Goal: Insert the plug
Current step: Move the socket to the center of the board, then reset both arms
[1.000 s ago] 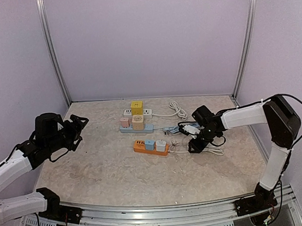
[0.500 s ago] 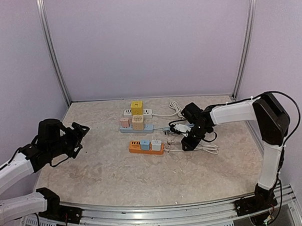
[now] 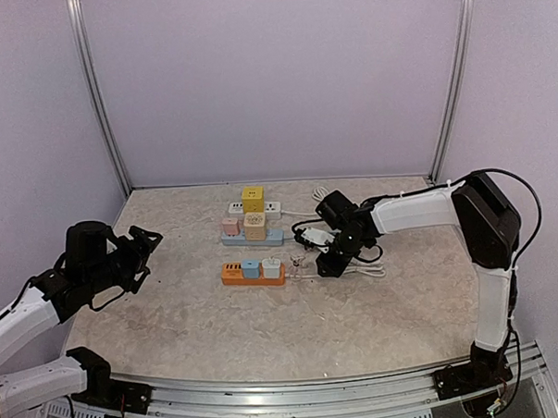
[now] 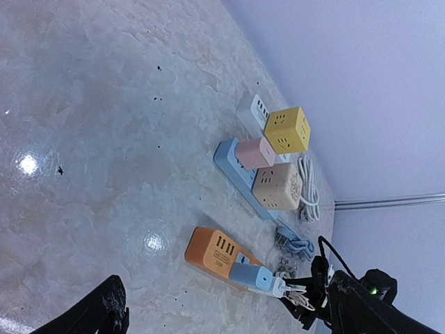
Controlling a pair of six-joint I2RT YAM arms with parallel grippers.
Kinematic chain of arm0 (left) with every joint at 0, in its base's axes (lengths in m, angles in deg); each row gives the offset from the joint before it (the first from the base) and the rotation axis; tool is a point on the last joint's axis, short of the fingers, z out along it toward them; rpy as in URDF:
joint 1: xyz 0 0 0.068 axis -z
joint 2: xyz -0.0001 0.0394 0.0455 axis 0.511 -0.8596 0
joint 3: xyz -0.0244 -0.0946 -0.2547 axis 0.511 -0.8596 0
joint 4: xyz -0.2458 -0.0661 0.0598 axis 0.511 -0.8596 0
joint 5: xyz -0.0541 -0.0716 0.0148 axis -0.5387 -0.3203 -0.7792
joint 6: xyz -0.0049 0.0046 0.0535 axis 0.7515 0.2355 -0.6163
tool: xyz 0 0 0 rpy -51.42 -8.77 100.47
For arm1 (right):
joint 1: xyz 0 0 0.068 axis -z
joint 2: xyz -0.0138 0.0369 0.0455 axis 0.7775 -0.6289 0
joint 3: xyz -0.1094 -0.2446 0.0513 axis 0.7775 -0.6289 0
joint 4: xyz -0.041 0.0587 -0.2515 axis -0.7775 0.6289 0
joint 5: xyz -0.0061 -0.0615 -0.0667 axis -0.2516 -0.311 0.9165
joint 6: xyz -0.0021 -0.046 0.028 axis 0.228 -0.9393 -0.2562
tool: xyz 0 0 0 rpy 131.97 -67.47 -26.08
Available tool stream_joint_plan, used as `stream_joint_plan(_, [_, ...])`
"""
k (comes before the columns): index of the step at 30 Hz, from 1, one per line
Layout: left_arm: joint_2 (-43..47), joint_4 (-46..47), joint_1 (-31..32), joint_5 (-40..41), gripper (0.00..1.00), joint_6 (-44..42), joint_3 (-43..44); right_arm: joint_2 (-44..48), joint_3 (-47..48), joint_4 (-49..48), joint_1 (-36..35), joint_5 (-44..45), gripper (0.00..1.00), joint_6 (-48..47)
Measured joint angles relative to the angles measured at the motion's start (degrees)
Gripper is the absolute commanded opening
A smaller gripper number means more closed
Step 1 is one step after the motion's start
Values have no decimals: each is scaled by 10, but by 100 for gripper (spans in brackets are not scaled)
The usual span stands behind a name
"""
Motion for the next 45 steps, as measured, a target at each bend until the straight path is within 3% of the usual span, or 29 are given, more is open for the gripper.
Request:
stream_joint_plan(11, [9,-8,0,0,98,1,-2,-10,0,-50,-21,-22,26,15])
stream_joint_plan(24, [17,-17,0,0,98,1,-5,32,0,-8,-29,24,45,26])
stream_joint_plan(32, [16,-21,0,3,99,-9,-5,141,16,29,-23,75,66,27])
stream_joint_plan(33, [16,-24,0,4,99,-13,-5,158,16,31,-23,83,89,28])
stream_joint_plan(34, [17,-27,0,5,99,-18,-5,177,15,34,-22,91,98,32])
stream_joint_plan(39, [26,-75,0,19,99,-53,19,289,-22,28,-22,145,100,56])
stream_joint_plan(45, [59,-140,0,53,99,-118,69,446,-148,-17,-22,215,100,93])
